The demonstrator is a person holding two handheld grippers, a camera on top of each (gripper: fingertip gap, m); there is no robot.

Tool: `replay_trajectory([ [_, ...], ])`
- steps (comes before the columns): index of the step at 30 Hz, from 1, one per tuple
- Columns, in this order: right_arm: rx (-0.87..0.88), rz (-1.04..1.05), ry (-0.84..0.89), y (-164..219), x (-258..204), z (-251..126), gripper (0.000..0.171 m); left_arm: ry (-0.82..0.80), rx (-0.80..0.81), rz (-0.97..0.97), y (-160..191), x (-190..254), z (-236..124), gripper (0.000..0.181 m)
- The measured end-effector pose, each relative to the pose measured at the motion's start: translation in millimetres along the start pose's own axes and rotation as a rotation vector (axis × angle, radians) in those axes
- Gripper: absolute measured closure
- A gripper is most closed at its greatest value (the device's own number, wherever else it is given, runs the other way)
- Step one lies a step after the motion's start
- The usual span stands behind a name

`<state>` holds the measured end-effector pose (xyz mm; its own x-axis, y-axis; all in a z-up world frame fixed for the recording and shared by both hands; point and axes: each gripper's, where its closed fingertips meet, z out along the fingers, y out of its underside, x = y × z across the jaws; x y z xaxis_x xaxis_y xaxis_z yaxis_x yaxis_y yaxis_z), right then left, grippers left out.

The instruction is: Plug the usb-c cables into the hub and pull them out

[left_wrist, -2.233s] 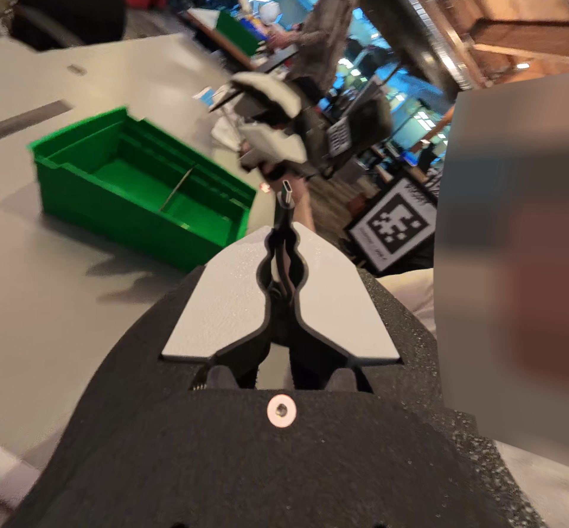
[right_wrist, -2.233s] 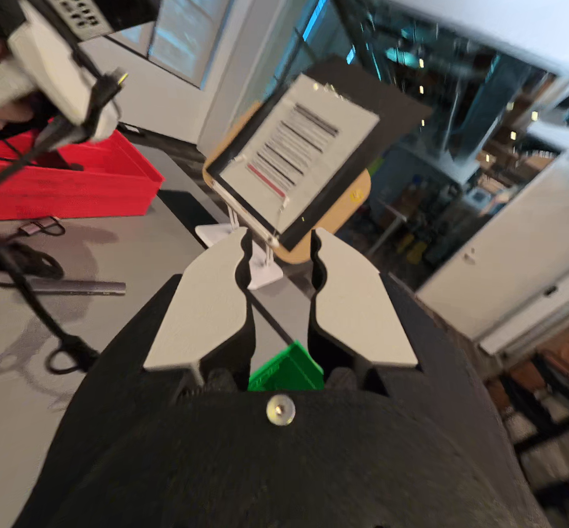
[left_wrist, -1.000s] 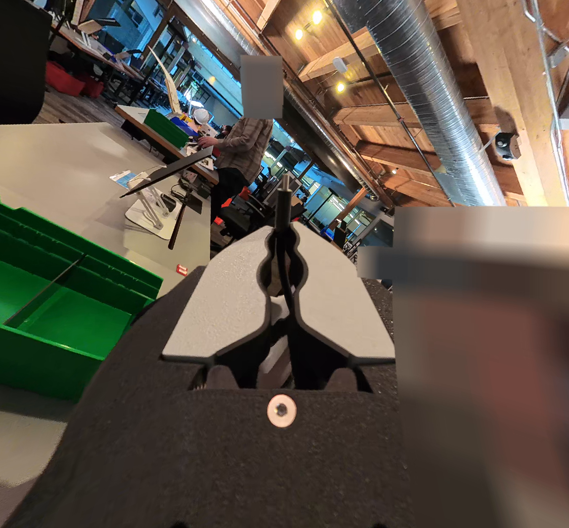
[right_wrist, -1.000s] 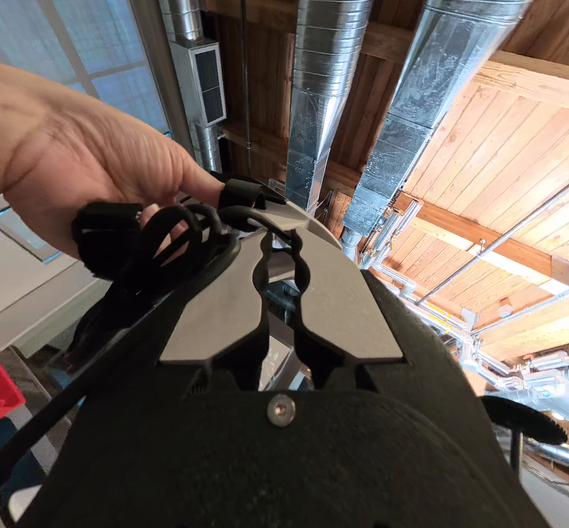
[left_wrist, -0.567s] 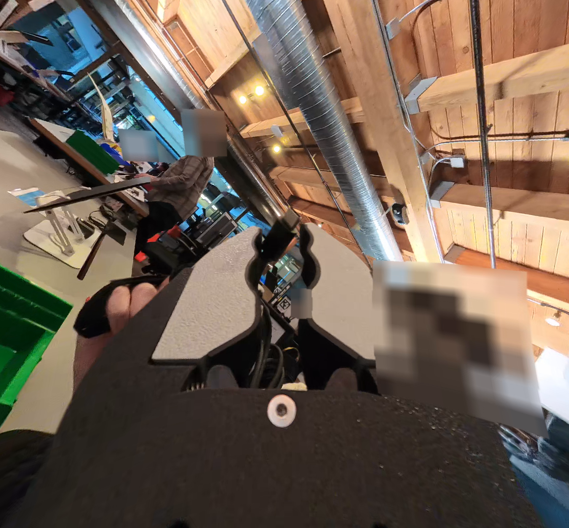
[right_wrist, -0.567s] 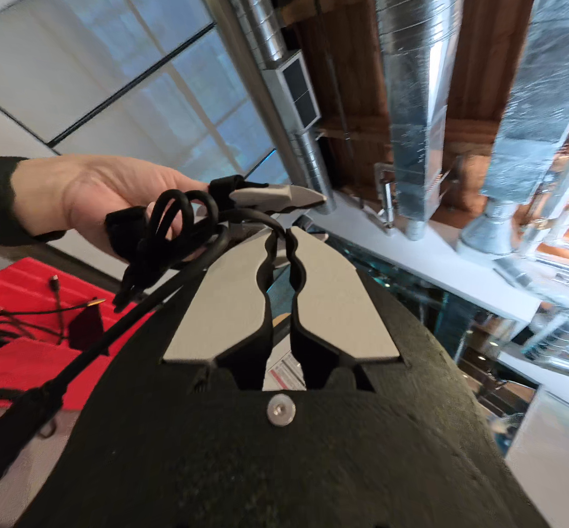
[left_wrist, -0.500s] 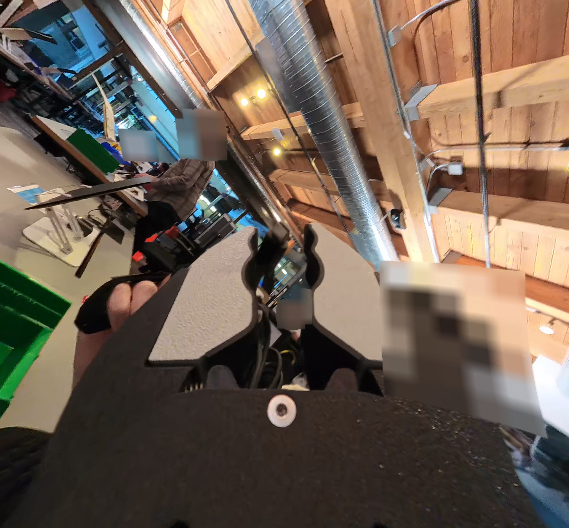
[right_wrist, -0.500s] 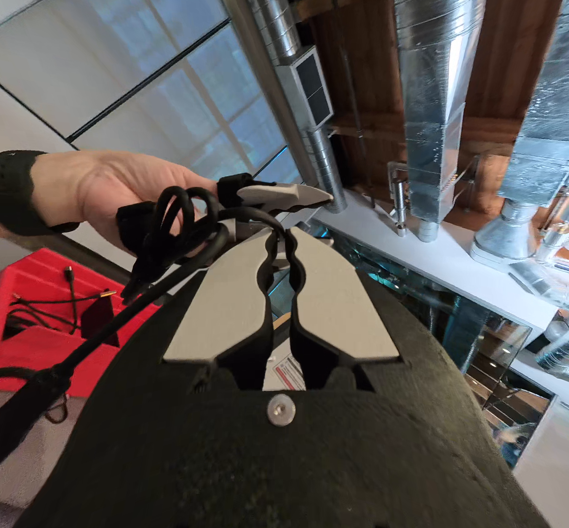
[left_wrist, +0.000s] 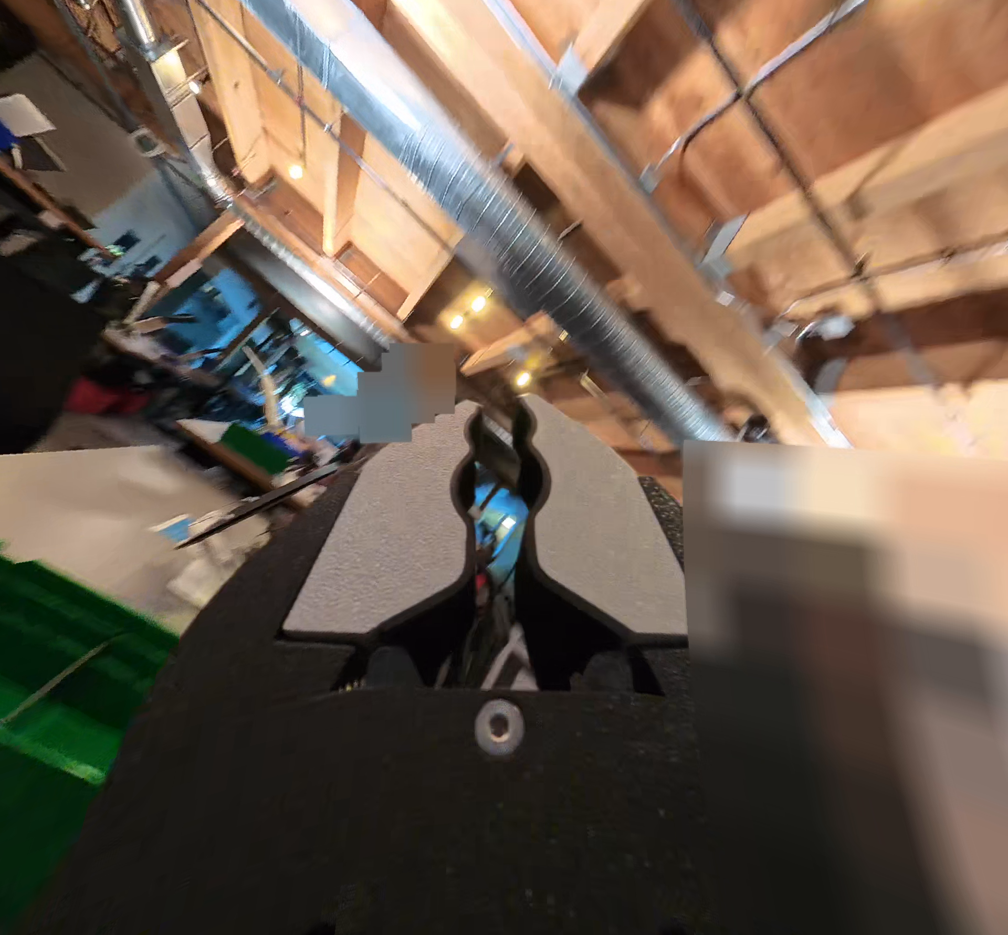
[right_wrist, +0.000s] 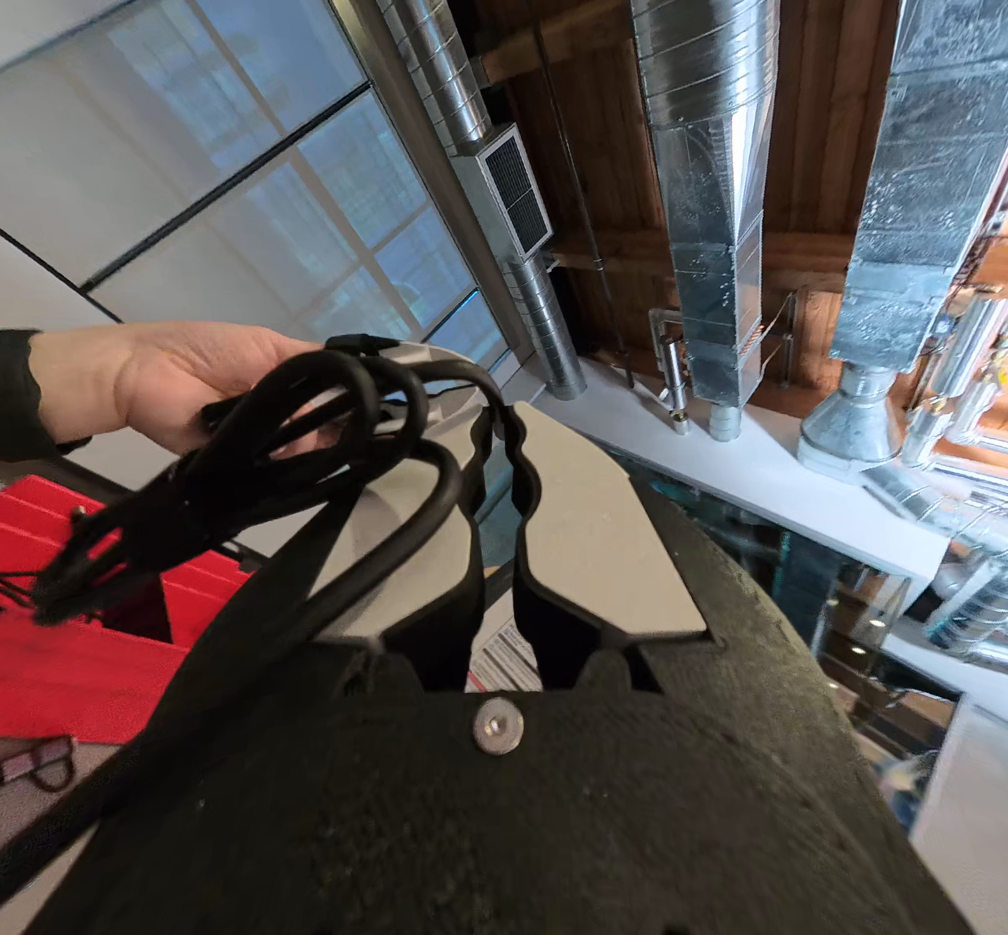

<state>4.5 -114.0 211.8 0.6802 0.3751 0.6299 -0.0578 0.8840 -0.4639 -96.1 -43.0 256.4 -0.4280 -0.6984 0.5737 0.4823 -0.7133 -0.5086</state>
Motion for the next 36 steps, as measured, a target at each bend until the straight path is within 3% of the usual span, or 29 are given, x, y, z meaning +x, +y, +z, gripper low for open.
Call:
replay_trajectory([
  [6, 0.059, 0.247, -0.143, -3, 4, -10, 0.167, -0.109, -0.322, 0.432, 38, -12, -3, 0.159],
  [9, 0.074, 0.35, -0.209, -3, 4, -14, 0.166, -0.059, -0.433, 0.57, 57, -15, -11, 0.145],
  [15, 0.102, 0.471, -0.272, 0, 3, -16, 0.167, -0.034, -0.501, 0.61, 73, -38, -13, 0.134],
  [18, 0.054, 0.475, -0.312, 11, -7, -14, 0.167, 0.032, -0.514, 0.536, 82, -42, -16, 0.139],
  [21, -0.009, 0.496, -0.352, 24, -17, -11, 0.167, -0.019, -0.507, 0.749, 81, -49, -21, 0.139],
  [24, -0.025, 0.533, -0.389, 29, -26, -8, 0.166, -0.147, -0.571, 0.948, 83, -59, -29, 0.12],
  [28, -0.019, 0.529, -0.445, 27, -38, -6, 0.166, -0.139, -0.671, 0.872, 94, -63, -39, 0.125],
  [30, -0.028, 0.517, -0.458, 27, -41, -6, 0.166, -0.036, -0.661, 0.797, 97, -53, -41, 0.14],
  [33, -0.039, 0.508, -0.482, 28, -45, -8, 0.166, 0.056, -0.606, 0.72, 91, -39, -42, 0.144],
  [36, -0.024, 0.506, -0.503, 25, -48, -9, 0.166, 0.06, -0.656, 0.706, 96, -40, -48, 0.139],
])
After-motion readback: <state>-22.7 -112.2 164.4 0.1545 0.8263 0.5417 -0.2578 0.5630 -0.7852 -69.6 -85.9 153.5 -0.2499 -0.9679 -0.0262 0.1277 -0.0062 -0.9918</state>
